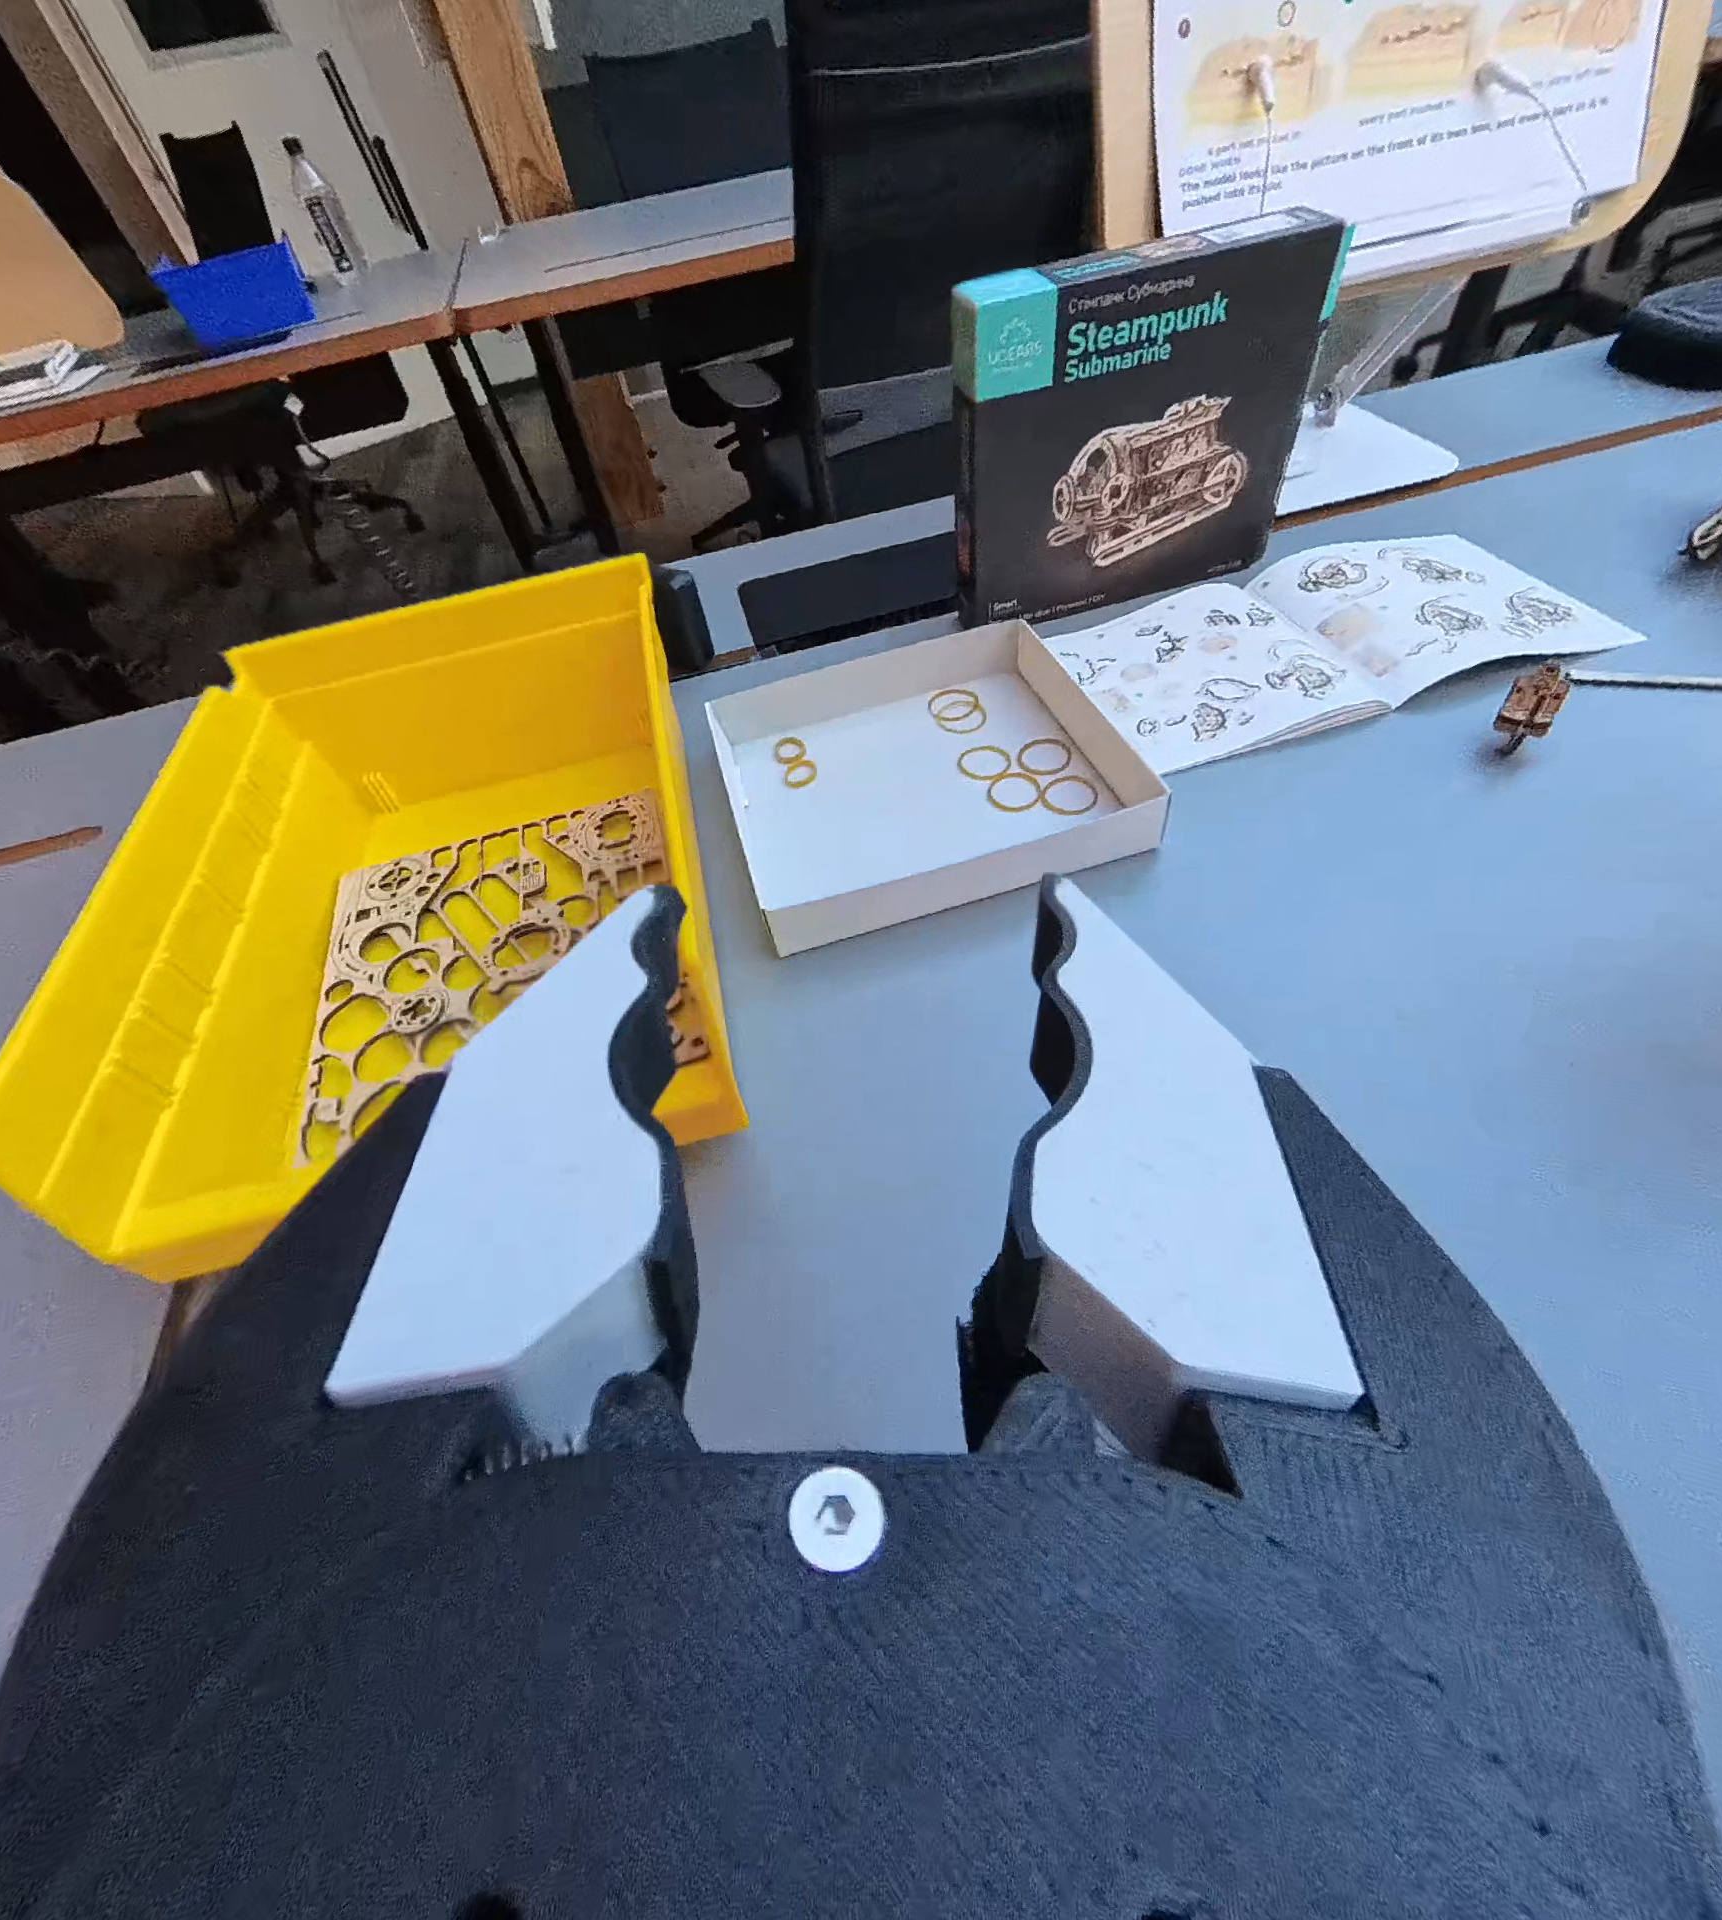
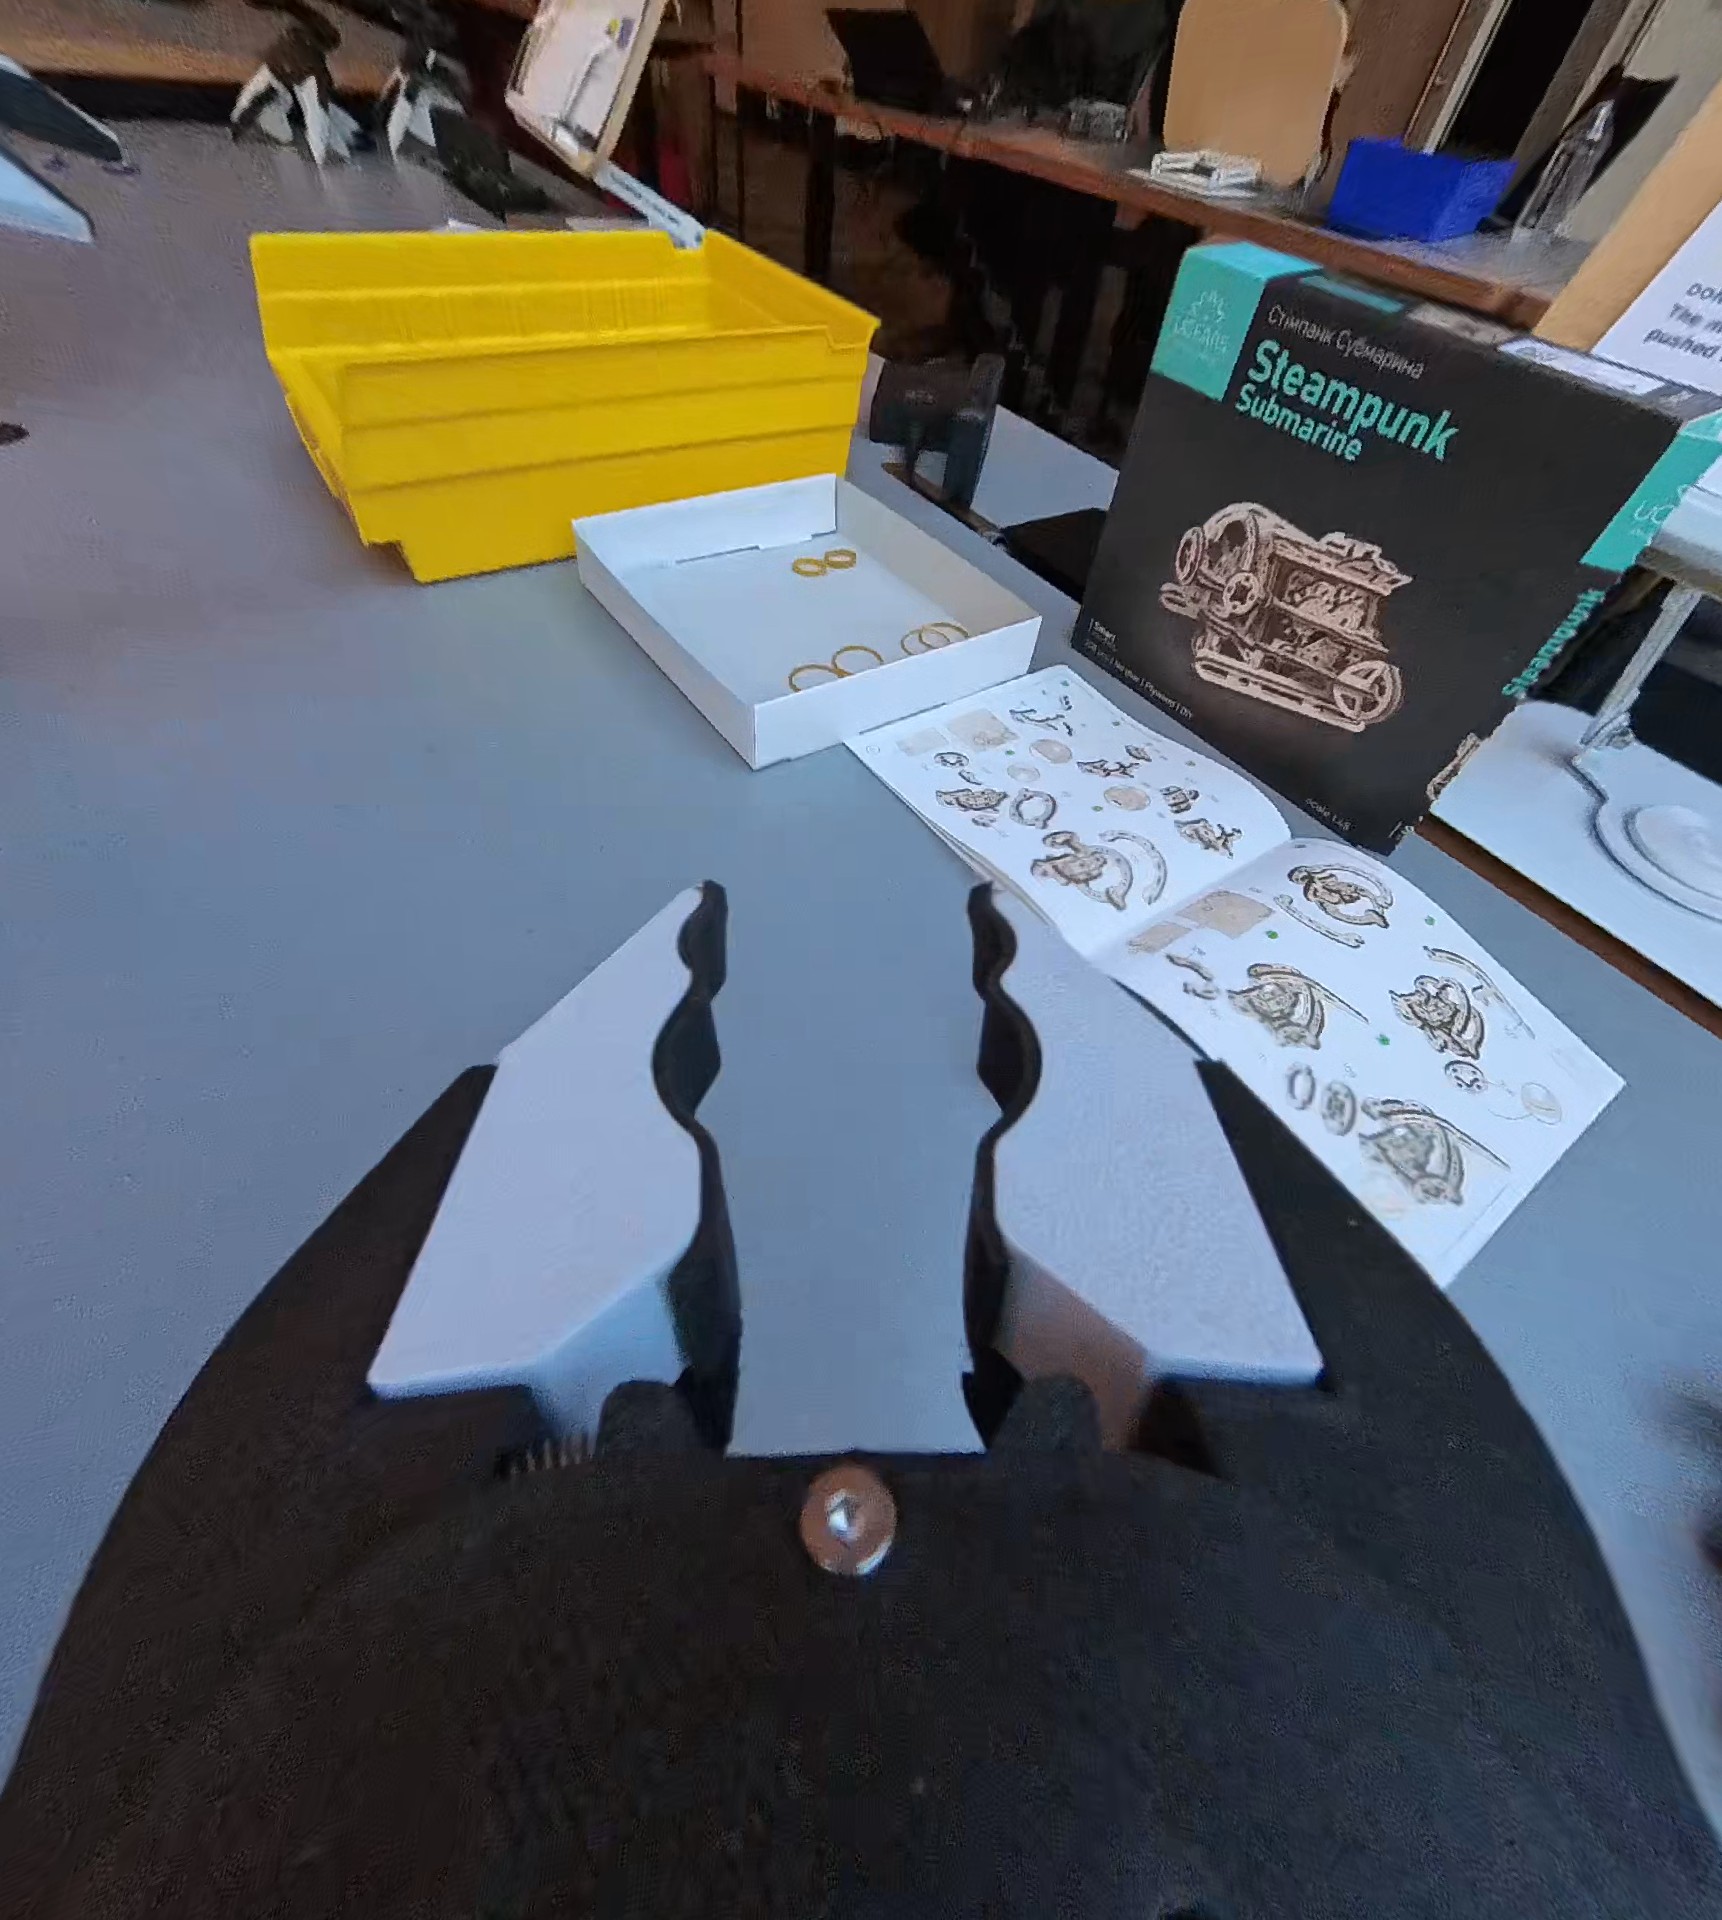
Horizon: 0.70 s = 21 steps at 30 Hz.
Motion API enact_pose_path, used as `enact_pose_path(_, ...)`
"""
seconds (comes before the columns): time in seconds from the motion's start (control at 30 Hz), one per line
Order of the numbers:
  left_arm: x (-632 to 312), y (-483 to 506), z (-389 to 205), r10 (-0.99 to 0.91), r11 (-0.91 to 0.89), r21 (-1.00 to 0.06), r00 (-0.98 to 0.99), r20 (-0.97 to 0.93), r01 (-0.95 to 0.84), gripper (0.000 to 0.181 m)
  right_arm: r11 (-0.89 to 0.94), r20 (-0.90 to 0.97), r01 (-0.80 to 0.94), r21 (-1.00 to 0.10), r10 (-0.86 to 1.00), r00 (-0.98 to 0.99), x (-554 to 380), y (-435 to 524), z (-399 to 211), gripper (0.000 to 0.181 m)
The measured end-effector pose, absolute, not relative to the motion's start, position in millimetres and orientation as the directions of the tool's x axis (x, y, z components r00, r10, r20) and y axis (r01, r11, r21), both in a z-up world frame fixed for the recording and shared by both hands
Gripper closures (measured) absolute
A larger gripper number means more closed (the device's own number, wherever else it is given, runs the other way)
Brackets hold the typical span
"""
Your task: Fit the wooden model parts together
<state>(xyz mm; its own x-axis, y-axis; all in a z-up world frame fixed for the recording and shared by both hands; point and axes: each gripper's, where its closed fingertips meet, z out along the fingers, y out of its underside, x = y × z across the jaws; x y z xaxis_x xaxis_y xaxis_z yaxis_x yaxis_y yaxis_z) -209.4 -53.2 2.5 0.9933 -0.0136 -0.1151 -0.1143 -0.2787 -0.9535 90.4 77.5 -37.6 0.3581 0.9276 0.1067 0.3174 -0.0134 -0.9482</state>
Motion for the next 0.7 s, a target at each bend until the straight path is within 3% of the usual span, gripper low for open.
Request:
enact_pose_path(0.2,-241.7,-56.4,-1.8,0.024,-0.31,-0.943,0.991,-0.132,-0.118,0.117,0.01,0.094,0.261,-0.965,0.945,0.312,78.4,64.9,-43.1,0.126)
enact_pose_path(0.3,-262.9,-52.3,8.7,0.021,-0.358,-0.9,0.961,-0.276,-0.251,0.124,0.065,0.138,0.238,-0.969,0.942,0.305,73.8,59.1,-37.8,0.152)
enact_pose_path(0.47,-314.0,-19.5,30.1,-0.088,-0.497,-0.752,0.887,-0.454,-0.434,0.13,0.123,0.173,0.22,-0.968,0.958,0.227,64.5,44.3,-44.5,0.152)
enact_pose_path(0.7,-366.0,45.4,-24.3,-0.332,-0.745,-0.506,0.899,-0.286,-0.435,0.139,0.19,0.25,0.31,-0.932,0.953,0.168,54.3,35.5,-64.8,0.15)
